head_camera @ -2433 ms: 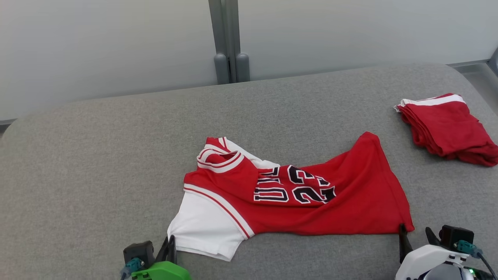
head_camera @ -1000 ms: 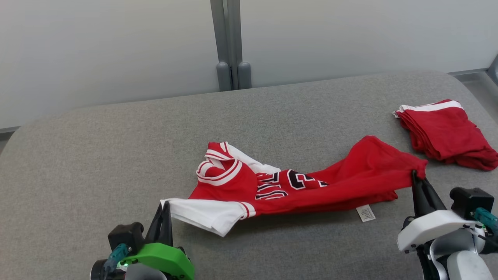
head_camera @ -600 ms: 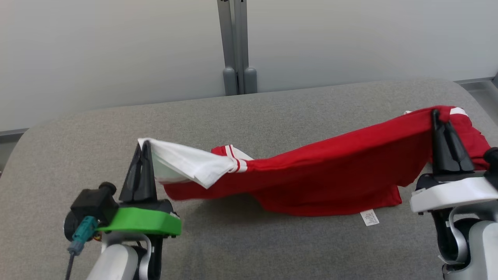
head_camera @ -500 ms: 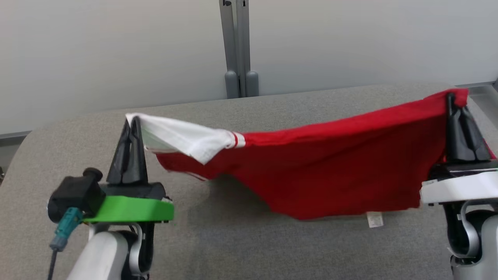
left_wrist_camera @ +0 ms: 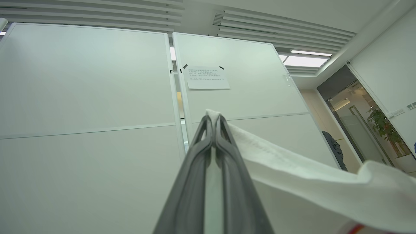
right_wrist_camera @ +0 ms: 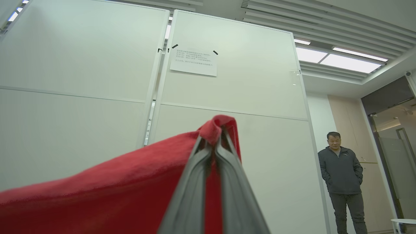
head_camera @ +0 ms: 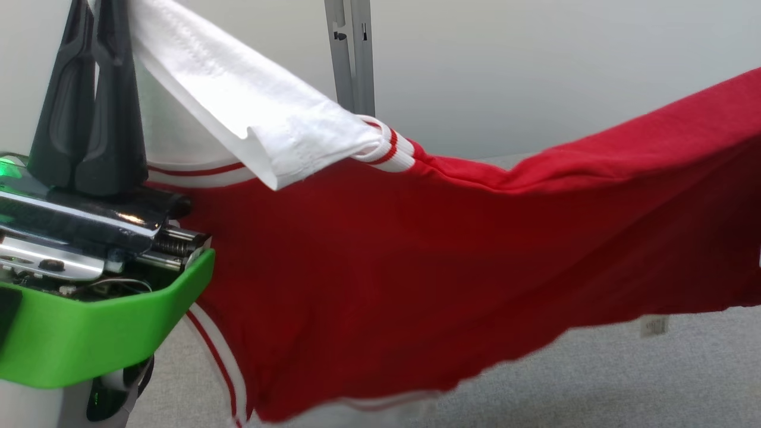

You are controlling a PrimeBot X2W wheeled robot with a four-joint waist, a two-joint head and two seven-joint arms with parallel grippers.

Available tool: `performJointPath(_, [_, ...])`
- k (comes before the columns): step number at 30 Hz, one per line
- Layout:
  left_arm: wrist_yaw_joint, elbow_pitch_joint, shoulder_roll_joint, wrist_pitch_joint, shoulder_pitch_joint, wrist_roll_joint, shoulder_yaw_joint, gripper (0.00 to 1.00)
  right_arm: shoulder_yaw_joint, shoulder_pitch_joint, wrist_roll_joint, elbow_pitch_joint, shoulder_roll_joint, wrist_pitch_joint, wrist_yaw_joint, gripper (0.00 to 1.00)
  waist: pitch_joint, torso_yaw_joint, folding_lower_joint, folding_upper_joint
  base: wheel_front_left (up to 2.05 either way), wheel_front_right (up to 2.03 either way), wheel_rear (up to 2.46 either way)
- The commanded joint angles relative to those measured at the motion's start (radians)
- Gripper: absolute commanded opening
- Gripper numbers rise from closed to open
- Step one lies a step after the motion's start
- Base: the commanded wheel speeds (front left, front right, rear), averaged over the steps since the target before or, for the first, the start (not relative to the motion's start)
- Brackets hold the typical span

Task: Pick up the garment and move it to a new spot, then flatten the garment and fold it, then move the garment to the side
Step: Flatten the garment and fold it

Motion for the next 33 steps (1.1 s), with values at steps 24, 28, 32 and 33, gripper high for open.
performJointPath(24, [-0.141, 1.017, -0.076, -0.085, -0.854, 0.084, -0.072, 0.00, 0.103, -0.850, -0.002, 1.055, -0.031, -0.155, -0.001, 0.00, 0.329, 0.020, 0.0000, 0.0000, 0.00, 0.00, 0.00])
performJointPath(28, [-0.155, 1.172, -0.139, -0.161, -0.917, 0.064, -0.074, 0.00, 0.046, -0.988, -0.101, 1.298, -0.006, -0.229, -0.001, 0.00, 0.399, 0.062, 0.0000, 0.0000, 0.00, 0.00, 0.00])
performJointPath(32, [-0.178, 1.279, -0.198, -0.188, -0.893, 0.030, -0.074, 0.00, -0.002, -1.025, -0.160, 1.484, -0.001, -0.262, -0.001, 0.00, 0.513, 0.107, 0.0000, 0.0000, 0.00, 0.00, 0.00])
performJointPath(33, [-0.180, 1.306, -0.215, -0.194, -0.871, 0.014, -0.068, 0.00, -0.015, -1.019, -0.177, 1.526, -0.008, -0.274, -0.001, 0.00, 0.539, 0.119, 0.0000, 0.0000, 0.00, 0.00, 0.00])
